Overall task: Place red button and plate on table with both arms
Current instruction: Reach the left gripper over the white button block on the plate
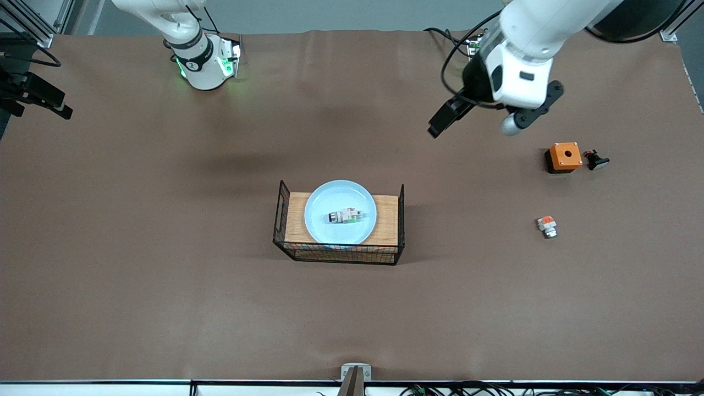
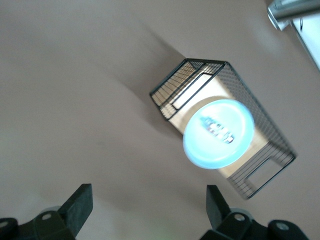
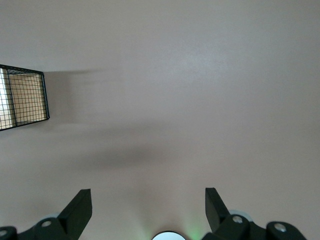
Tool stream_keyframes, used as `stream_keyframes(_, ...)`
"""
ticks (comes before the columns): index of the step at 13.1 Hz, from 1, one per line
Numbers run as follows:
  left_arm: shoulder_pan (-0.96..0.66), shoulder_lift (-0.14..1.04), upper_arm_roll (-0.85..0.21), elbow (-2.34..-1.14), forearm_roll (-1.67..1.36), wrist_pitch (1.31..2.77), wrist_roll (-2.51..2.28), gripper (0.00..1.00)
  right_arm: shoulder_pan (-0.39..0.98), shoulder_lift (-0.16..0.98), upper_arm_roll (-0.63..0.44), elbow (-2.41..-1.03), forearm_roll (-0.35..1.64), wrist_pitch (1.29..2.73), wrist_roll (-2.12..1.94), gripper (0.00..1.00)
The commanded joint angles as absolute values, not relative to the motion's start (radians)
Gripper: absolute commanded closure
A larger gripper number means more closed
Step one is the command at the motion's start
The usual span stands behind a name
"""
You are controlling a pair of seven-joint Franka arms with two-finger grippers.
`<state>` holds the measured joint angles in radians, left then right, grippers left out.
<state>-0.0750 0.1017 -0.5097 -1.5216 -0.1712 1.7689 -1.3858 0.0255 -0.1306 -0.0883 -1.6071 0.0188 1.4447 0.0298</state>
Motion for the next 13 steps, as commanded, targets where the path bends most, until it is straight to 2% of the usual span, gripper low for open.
stream_keyframes(1,-0.182,0.245,-0.517,-1.456,-0.053,1.854,-1.706,0.00,0.035,-0.161,-0.095,-1.634,0.023,1.454,0.018,0.00)
stream_keyframes(6,-0.307,0.480,-0.506,-1.332,0.049,1.919,-2.061,0.00,0.035,-0.158,-0.095,-1.632,0.023,1.456,0.018,0.00)
stream_keyframes(13,-0.316,0.598,-0.497,-1.313,0.048,2.158,-2.327,0.00,0.029,-0.095,-0.095,-1.592,0.015,1.443,0.026,0.00)
